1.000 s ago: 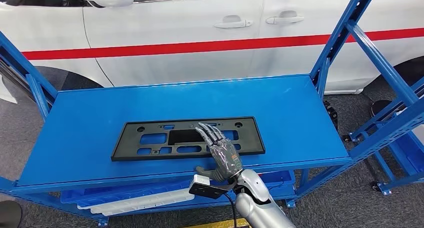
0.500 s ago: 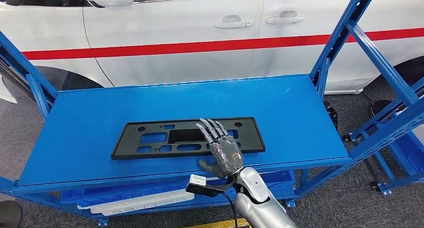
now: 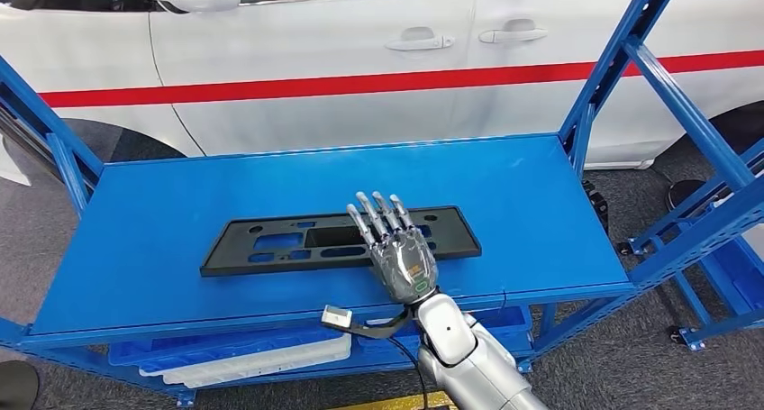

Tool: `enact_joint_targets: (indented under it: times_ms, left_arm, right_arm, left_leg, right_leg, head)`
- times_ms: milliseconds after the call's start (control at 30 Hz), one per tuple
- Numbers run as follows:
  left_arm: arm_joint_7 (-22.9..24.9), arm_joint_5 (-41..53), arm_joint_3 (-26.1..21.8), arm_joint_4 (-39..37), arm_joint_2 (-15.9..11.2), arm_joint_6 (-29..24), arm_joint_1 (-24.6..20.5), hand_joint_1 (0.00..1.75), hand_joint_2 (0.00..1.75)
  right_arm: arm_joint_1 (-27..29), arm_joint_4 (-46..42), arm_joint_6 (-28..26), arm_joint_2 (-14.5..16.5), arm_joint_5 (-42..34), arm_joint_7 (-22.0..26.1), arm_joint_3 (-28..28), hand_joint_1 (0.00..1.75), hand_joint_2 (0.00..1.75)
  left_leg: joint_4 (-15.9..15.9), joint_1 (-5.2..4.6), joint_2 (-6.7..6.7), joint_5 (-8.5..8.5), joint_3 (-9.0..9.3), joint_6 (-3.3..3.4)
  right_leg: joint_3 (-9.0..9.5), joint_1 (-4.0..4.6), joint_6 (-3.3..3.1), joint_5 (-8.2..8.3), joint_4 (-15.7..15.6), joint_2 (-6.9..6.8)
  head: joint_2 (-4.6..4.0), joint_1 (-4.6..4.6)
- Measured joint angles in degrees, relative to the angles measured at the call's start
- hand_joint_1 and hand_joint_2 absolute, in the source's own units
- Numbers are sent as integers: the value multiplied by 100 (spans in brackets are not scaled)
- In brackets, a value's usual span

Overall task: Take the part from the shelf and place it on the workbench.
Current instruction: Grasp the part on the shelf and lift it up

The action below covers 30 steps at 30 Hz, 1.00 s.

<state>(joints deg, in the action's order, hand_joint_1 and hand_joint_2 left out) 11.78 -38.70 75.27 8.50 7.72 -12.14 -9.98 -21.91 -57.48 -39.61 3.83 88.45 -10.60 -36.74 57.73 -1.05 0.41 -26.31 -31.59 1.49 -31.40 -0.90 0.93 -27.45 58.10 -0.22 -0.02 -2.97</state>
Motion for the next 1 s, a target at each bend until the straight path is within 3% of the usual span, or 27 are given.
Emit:
enact_joint_targets:
  times_ms: [100,200,567,1000]
  left_arm:
    - [5,-19,14,0,0,-4,-5,0,0]
    - [6,-47,31,0,0,-7,-13,0,0]
    - [-7,-93,68,0,0,11,-21,0,0]
    - [-27,-141,137,0,-1,-7,-11,0,0]
  right_arm:
    - [-369,-70,-2,-192,3,-701,-634,0,175]
    - [-613,-77,-3,-283,3,-827,-1159,0,175]
    - [-788,37,-3,-296,3,-270,-1459,0,175]
    - [-724,221,-4,-199,-91,638,-1171,0,175]
  left_leg:
    - [2,0,3,3,-1,2]
    - [4,0,2,5,-3,4]
    - [5,0,0,5,-12,4]
    - [8,0,0,5,-14,5]
  right_leg:
    - [-2,0,5,5,0,4]
    - [-3,0,6,6,0,2]
    - [-8,0,6,6,0,1]
    - [-9,0,7,7,0,1]
  head:
    - [0,0]
    - [0,0]
    - [0,0]
    - [0,0]
